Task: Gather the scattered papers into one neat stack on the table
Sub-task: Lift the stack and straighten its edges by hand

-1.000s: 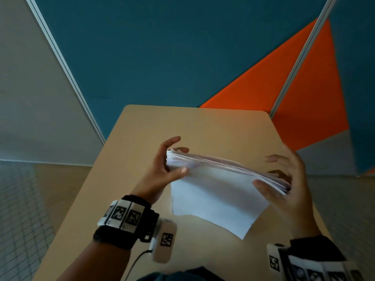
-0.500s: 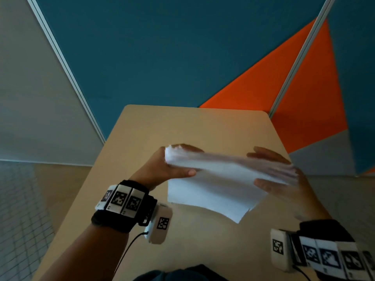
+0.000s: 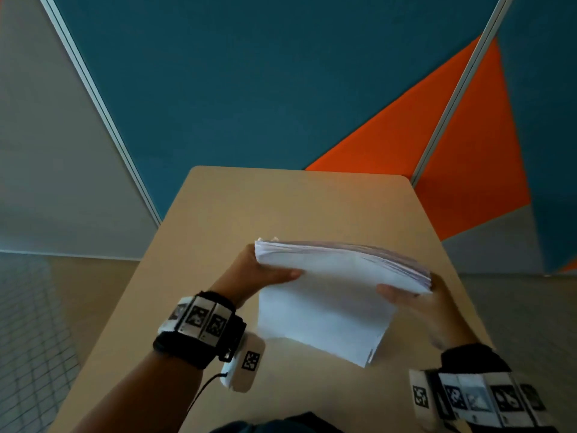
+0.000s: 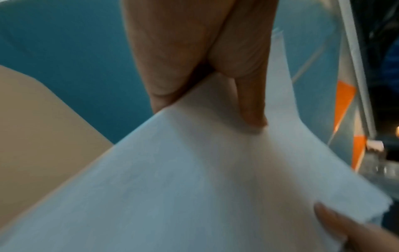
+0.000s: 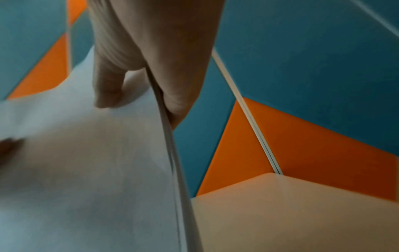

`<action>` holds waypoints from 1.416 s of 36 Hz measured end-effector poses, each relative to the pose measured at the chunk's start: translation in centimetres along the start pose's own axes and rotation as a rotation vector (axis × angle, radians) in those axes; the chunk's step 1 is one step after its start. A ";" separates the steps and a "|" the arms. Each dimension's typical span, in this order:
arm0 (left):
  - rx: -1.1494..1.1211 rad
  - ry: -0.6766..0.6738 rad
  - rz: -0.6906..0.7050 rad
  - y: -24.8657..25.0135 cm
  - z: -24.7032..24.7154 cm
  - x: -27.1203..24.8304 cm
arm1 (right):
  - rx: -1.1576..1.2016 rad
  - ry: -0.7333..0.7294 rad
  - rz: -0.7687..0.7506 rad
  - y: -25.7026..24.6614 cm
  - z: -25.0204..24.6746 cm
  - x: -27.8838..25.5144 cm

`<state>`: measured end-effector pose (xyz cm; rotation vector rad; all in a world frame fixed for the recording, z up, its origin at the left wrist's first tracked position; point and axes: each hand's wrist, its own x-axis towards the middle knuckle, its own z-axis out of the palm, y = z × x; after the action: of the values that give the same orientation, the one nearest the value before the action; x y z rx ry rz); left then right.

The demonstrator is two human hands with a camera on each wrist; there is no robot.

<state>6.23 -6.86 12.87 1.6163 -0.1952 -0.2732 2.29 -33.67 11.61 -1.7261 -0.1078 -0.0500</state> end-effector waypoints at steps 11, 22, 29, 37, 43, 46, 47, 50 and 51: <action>-0.095 0.160 0.130 1.8 0.6 0.3 | -0.071 0.123 -0.178 -2.0 0.0 0.2; -0.192 0.321 0.274 0.1 2.0 0.2 | -0.606 0.354 -0.552 -0.9 1.8 0.0; -0.215 0.410 0.271 0.2 2.6 0.3 | -0.798 0.276 -0.582 -0.9 2.5 0.2; -0.205 0.352 0.251 0.2 2.0 0.6 | -0.820 0.325 -0.591 -1.3 2.2 0.2; -0.151 0.114 0.241 -0.2 0.3 0.8 | -0.688 0.311 -0.531 -1.0 1.8 0.5; -0.102 0.008 0.193 -1.2 -1.5 1.1 | -0.309 0.259 -0.350 -1.0 0.8 0.8; -0.041 -0.012 0.159 -1.4 -1.9 1.2 | -0.145 0.198 -0.261 -0.9 0.4 0.9; 0.113 -0.112 0.026 -1.3 -2.6 1.2 | -0.056 -0.051 -0.111 -0.3 -0.8 1.4; 0.157 -0.162 0.002 -1.2 -2.6 1.3 | -0.061 -0.101 -0.080 0.1 -1.1 1.5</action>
<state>8.15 -4.71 11.78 1.7499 -0.3493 -0.3963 3.86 -34.71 11.80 -1.7845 -0.2524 -0.0253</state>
